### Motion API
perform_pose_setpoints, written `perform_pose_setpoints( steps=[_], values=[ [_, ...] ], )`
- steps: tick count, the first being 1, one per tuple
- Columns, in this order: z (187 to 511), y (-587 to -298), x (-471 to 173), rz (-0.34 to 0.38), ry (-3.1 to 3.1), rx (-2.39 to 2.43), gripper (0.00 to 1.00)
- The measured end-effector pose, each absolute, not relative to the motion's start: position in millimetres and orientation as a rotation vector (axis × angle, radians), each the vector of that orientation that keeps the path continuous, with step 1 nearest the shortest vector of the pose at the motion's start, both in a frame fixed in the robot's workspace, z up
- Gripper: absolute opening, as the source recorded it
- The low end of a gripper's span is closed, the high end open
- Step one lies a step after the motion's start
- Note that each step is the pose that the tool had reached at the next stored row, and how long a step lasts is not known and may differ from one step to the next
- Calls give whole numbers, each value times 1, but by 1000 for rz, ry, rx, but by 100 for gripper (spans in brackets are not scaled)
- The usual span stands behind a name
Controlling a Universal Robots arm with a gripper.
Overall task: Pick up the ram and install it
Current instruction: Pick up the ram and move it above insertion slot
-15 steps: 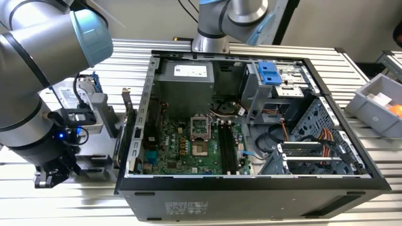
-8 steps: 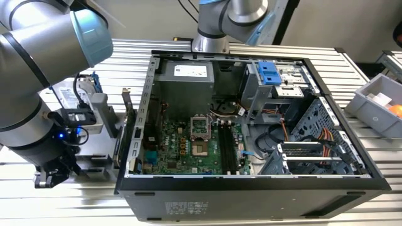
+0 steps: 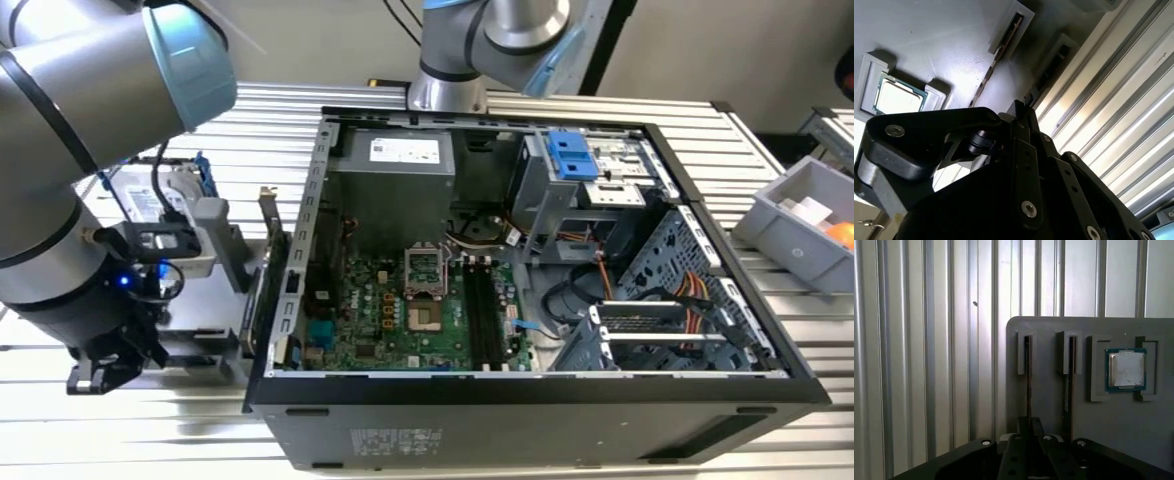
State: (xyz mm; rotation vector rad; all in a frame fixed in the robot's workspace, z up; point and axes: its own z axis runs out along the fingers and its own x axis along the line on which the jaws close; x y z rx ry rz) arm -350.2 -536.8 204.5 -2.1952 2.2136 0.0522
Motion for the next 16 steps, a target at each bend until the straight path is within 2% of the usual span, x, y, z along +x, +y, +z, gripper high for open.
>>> perform_pose_setpoints(
  steps=[16],
  values=[
    [232, -537, -350, 52, 2214, -2195, 0]
  ],
)
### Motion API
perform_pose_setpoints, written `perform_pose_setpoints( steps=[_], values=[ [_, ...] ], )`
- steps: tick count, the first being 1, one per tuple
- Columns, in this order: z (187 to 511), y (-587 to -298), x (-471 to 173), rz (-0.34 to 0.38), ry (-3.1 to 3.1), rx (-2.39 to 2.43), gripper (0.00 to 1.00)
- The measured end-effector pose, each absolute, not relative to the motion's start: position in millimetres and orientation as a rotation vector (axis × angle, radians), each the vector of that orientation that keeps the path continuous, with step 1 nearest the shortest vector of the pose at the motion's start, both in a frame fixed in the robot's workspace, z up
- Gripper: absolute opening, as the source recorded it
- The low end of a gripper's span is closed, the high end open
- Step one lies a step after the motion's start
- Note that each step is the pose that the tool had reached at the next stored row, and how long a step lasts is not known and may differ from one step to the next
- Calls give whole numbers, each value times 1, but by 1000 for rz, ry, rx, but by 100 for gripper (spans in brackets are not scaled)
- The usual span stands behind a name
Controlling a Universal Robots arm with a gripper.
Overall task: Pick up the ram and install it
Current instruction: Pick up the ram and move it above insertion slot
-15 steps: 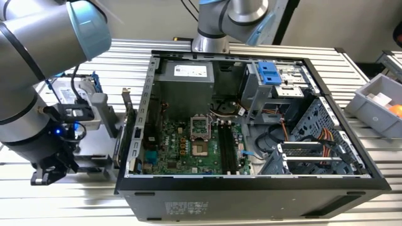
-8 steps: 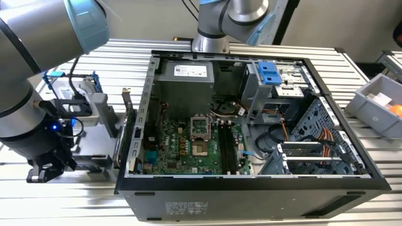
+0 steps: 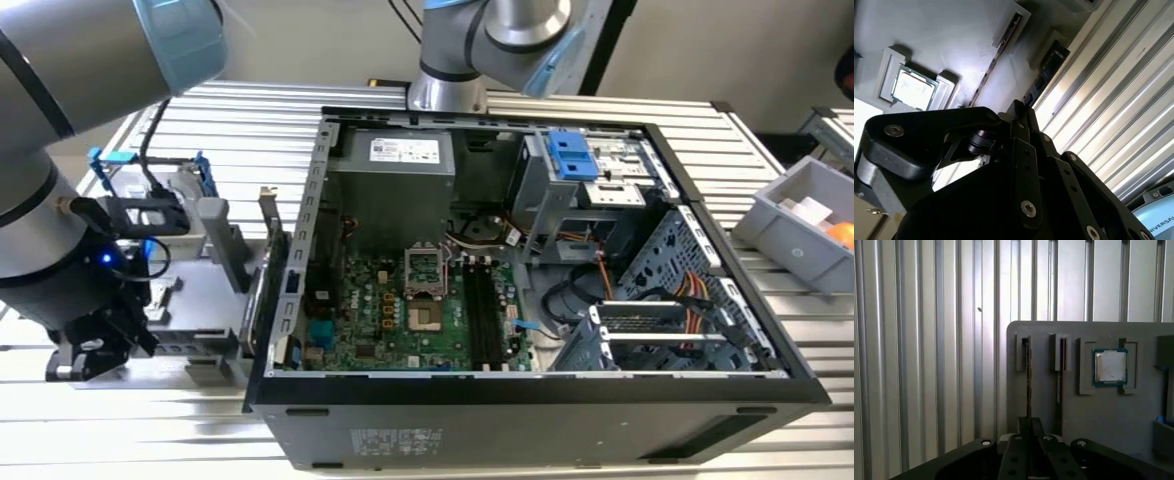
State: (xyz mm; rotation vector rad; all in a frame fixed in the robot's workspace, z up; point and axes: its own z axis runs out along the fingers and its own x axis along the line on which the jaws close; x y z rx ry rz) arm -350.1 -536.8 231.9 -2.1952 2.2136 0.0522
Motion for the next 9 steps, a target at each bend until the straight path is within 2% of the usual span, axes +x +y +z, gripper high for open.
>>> perform_pose_setpoints(
  steps=[9],
  values=[
    [243, -537, -350, 52, 2218, -2190, 0]
  ],
)
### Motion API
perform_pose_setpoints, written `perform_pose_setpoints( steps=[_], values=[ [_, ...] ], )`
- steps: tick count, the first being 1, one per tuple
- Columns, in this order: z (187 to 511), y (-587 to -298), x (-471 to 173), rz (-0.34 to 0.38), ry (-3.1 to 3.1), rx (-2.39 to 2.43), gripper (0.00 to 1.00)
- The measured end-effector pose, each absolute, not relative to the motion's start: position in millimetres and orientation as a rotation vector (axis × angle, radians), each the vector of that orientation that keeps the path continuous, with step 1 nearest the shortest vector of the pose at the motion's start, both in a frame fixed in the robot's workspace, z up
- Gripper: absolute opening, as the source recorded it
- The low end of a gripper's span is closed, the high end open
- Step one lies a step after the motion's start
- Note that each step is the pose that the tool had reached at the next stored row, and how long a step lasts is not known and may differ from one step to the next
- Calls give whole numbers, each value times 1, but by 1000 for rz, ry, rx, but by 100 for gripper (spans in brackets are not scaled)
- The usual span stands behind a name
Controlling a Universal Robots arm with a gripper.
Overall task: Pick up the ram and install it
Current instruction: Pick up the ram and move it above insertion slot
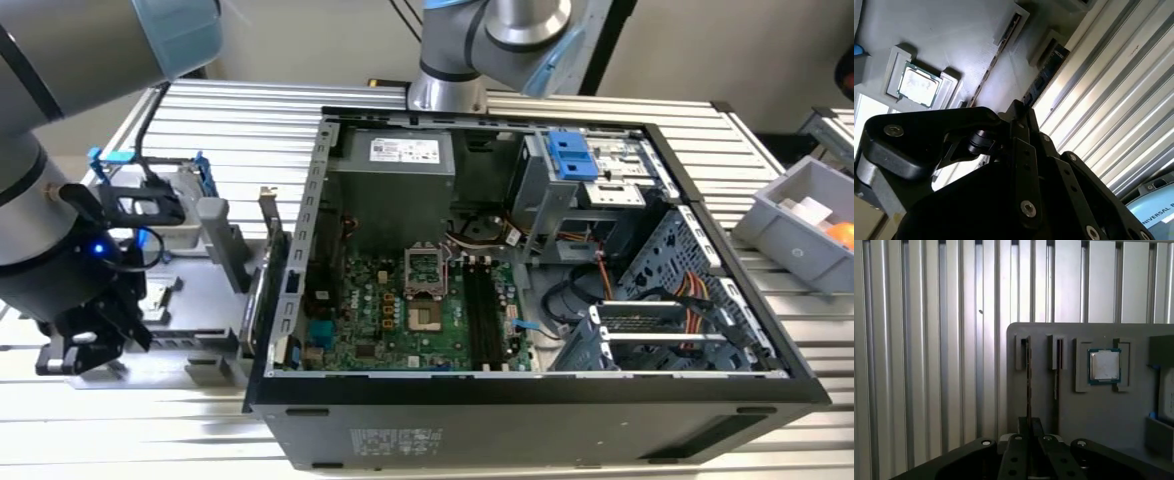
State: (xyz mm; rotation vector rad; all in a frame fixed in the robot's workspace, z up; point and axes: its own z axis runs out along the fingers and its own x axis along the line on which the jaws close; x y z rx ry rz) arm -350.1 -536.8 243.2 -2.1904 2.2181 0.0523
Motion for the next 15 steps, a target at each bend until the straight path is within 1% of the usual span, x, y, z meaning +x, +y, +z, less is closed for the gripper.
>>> perform_pose_setpoints(
  steps=[15],
  values=[
    [263, -537, -350, 58, 2281, -2117, 0]
  ],
)
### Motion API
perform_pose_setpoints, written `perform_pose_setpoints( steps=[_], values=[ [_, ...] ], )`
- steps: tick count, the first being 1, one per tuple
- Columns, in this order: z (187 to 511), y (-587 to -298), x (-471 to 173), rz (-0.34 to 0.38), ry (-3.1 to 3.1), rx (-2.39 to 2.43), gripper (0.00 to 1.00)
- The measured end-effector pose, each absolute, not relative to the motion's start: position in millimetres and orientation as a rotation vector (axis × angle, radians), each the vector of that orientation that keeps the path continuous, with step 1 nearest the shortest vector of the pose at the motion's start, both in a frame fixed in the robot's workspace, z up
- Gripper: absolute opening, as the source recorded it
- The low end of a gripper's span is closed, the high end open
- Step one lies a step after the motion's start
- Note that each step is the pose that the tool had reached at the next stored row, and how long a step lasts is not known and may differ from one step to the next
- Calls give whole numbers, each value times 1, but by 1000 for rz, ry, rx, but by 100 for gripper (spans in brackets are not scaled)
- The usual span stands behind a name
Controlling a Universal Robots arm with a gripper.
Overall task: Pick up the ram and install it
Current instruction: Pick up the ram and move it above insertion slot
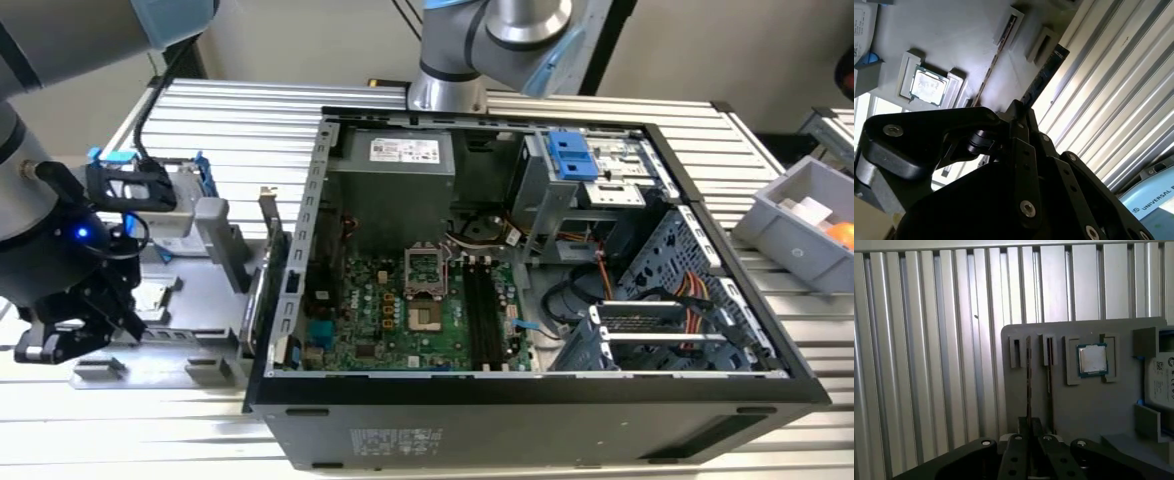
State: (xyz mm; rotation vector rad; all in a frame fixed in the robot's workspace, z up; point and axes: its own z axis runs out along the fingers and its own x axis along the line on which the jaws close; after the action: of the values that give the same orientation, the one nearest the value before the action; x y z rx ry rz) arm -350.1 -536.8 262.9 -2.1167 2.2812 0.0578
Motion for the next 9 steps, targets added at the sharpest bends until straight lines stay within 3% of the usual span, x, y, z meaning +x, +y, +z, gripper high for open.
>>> perform_pose_setpoints(
  steps=[9],
  values=[
    [278, -537, -350, 58, 2281, -2116, 0]
  ],
)
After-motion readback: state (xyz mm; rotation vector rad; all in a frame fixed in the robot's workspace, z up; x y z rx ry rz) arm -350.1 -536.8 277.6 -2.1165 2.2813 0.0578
